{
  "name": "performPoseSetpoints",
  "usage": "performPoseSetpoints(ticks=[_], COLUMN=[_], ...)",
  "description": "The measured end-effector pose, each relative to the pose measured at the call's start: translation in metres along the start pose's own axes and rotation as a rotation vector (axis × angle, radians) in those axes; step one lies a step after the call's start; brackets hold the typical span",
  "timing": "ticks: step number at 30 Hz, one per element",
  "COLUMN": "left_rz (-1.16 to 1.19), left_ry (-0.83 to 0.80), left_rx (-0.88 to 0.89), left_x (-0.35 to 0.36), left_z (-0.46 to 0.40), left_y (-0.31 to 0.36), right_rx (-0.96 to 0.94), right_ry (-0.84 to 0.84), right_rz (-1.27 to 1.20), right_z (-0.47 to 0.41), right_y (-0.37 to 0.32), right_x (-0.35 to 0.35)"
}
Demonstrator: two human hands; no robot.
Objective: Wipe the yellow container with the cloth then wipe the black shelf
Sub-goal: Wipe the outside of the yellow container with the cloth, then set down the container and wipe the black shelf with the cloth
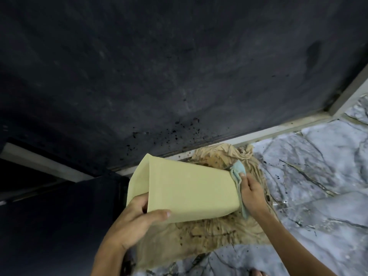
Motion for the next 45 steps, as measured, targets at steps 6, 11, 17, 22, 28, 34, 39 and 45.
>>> performPoseSetpoints(ticks=[6, 11, 17, 22, 28, 34, 39, 45], left_rz=[-0.476, -1.191, -1.389, -1.379, -0.865, -0.540, -0.391, -0.348], left_ry=[-0.134, -0.112, -0.199, 0.012, 0.153, 0.427, 0.779, 1.352], left_rx=[0.221, 0.468, 0.472, 0.545, 0.394, 0.396, 0.426, 0.514], left_x=[-0.034, -0.029, -0.015, -0.008, -0.032, -0.071, -0.131, -0.207], left_z=[0.003, -0.024, -0.038, -0.030, 0.019, 0.118, 0.248, 0.405], left_y=[0.025, 0.030, 0.002, -0.021, -0.005, 0.009, 0.024, 0.044], right_rx=[-0.090, -0.159, -0.138, -0.165, -0.287, -0.477, -0.610, -0.777], right_ry=[0.094, 0.089, 0.043, -0.010, -0.104, -0.222, -0.328, -0.540], right_rz=[-0.061, -0.134, -0.165, -0.133, -0.076, 0.064, 0.098, 0.058], right_z=[0.024, 0.046, 0.070, 0.089, 0.123, 0.165, 0.223, 0.293], right_y=[-0.019, -0.062, -0.088, -0.112, -0.167, -0.233, -0.293, -0.346], right_x=[-0.043, -0.054, -0.061, -0.063, -0.064, -0.063, -0.035, 0.033])
Point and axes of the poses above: each hand's wrist, its own z-axis away from the middle knuckle, its own x-axis out of the palm, y = z × x, the point moved 2 cm from there along -z, towards the middle knuckle, and after that the axes turned 15 degrees about -z, right-handed, at the moved point
